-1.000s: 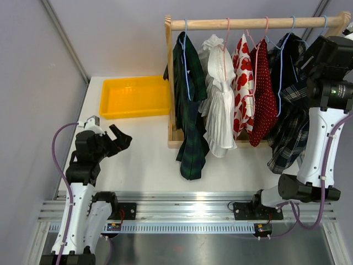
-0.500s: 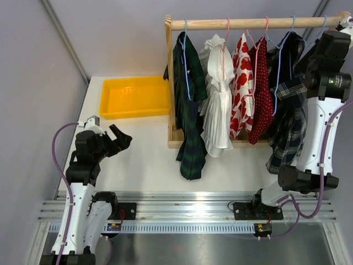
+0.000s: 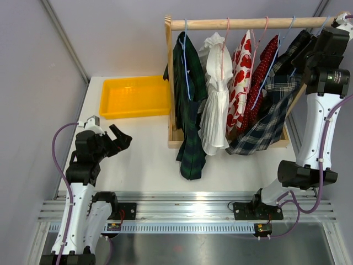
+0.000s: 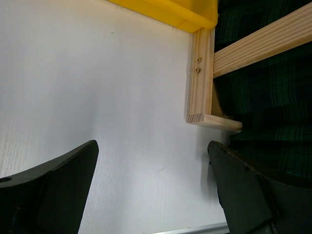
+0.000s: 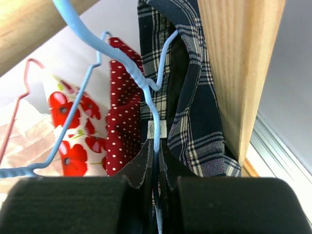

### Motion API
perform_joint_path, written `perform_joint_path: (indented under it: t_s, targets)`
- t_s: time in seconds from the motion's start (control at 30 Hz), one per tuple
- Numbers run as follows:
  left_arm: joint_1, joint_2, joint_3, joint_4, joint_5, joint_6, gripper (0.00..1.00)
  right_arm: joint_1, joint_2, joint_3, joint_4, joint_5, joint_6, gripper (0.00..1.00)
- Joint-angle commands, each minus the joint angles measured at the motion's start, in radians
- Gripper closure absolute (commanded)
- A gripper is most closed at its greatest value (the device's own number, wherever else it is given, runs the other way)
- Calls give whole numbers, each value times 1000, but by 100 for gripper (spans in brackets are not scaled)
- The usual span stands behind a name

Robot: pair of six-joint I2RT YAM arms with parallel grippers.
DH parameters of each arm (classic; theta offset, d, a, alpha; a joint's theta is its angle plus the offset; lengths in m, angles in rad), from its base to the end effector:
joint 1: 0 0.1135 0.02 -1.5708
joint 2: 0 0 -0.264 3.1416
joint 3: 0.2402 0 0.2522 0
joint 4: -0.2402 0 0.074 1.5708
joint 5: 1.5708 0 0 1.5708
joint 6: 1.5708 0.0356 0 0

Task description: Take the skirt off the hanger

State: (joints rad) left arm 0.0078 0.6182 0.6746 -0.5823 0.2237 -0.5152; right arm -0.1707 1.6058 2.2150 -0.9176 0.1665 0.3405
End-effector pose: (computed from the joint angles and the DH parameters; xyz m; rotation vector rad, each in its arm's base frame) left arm 0.1401 -0.0068 0.2856 -0.4164 2.0872 -0.5379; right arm 0.2944 -0.0567 0.5336 0.5836 1.7818 -0.0396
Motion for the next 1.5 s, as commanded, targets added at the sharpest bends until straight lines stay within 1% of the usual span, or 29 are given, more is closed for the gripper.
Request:
perform_joint_path:
  t_s: [0.0,0.07,0.13,0.17,0.2,0.23,0.27,0.33,0.37,0.4,0.43,0.47,0.5,0.53,0.57,0.6,0.63,0.67,0.7,0.73,0.77,0.87,0.97,1.03,1.13,1.17,1.27,1.37,1.47]
  targets:
    - [0,-1,36,38,22,18,2,-3,-4,6,13,-84,20,100]
    - [-2,-40,40,58,34,27,9,-3,-23,32,8,-102,28,100]
    - [-26,-51,84,56,-6,59,6,-3,-32,75,-9,-111,32,100]
    - [-37,-38,202,33,-36,78,5,-3,-44,89,-16,-111,34,100]
    - [-69,6,265,-5,-46,108,1,-3,-50,97,-30,-114,40,100]
    - [-89,29,339,-17,-58,115,1,-3,-61,100,-35,-119,43,100]
    - [-113,61,465,-27,-67,122,1,-1,-87,95,-38,-119,48,100]
    - [-193,168,613,-60,-95,121,1,-3,-118,69,-41,-134,52,100]
    - [-271,210,760,-92,-109,126,1,-3,-148,58,-43,-134,57,100]
    - [-323,288,822,-102,-133,129,1,-3,-167,46,-49,-130,55,100]
    - [-386,325,879,-108,-203,132,1,-3,-184,23,-53,-118,52,100]
    - [-525,362,1001,-117,-245,154,1,-3,-220,9,-59,-107,51,100]
    - [-602,449,1052,-123,-286,168,1,-3,-240,-4,-66,-95,49,100]
    - [-680,494,1119,-129,-378,184,1,-3,-282,-43,-67,-90,51,100]
    - [-836,549,1176,-152,-426,220,1,-1,-303,-60,-70,-87,51,100]
    - [-912,596,1298,-165,-470,243,1,-3,-325,-78,-75,-82,51,100]
    - [-980,700,1353,-188,-539,280,1,-3,-361,-107,-79,-78,52,100]
    - [-1099,742,1397,-188,-569,293,1,-3,-380,-121,-86,-78,52,100]
    - [-1147,779,1465,-182,-601,300,1,-3,-394,-135,-84,-78,55,100]
    - [-1186,846,1485,-172,-628,302,1,-3,-420,-164,-75,-84,57,100]
    - [-1224,870,1500,-150,-617,291,1,-3,-423,-170,-72,-94,58,100]
    - [-1270,946,1528,-113,-581,270,1,-3,-412,-149,-95,-113,63,100]
    - [-1327,974,1511,-81,-575,274,1,-3,-420,-152,-101,-130,72,100]
    - [-1361,973,1470,-54,-554,276,1,-3,-434,-170,-104,-131,72,100]
    - [-1445,959,1370,4,-526,277,1,-3,-454,-205,-98,-125,72,100]
    - [-1500,951,1300,50,-520,279,1,-3,-464,-212,-98,-127,74,100]
    - [-1604,939,1206,152,-529,274,1,-3,-481,-218,-118,-121,75,100]
    - [-1655,972,1146,199,-590,262,1,-3,-491,-184,-170,-105,91,100]
    - [-1664,1011,1126,223,-641,256,1,-1,-515,-172,-197,-122,107,100]
